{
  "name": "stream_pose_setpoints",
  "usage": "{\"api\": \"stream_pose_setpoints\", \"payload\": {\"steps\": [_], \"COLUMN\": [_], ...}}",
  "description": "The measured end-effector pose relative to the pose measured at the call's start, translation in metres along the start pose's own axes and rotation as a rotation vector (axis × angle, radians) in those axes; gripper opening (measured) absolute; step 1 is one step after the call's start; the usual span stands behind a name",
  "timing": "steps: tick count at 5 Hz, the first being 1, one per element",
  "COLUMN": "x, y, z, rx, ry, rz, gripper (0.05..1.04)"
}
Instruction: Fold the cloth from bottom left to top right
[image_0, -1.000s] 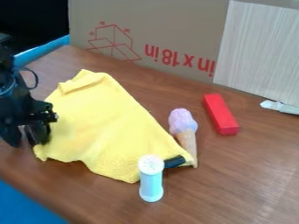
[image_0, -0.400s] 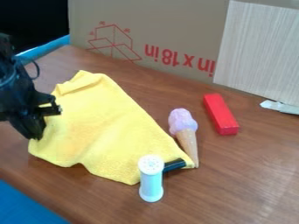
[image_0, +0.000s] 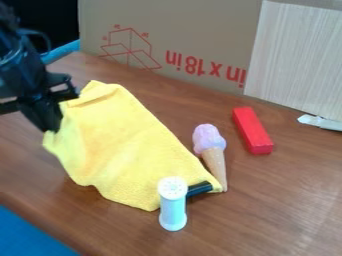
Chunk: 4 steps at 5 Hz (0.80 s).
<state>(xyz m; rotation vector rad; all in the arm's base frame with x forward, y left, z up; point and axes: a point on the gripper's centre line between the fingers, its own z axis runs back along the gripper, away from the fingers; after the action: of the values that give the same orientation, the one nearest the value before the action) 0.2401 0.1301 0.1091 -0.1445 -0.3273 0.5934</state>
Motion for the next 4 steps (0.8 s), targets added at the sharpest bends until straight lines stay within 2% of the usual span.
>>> {"api": "stream_pose_setpoints", "payload": {"steps": [1, 2, 4], "x": [0.004, 0.008, 0.02], "y": [-0.029, -0.052, -0.091], "z": [0.004, 0.003, -0.01], "rx": [-0.023, -0.034, -0.048], "ry": [0.023, 0.074, 0.129], "rz": [0.012, 0.075, 0.131], "gripper": [0.059, 0.059, 0.058]}}
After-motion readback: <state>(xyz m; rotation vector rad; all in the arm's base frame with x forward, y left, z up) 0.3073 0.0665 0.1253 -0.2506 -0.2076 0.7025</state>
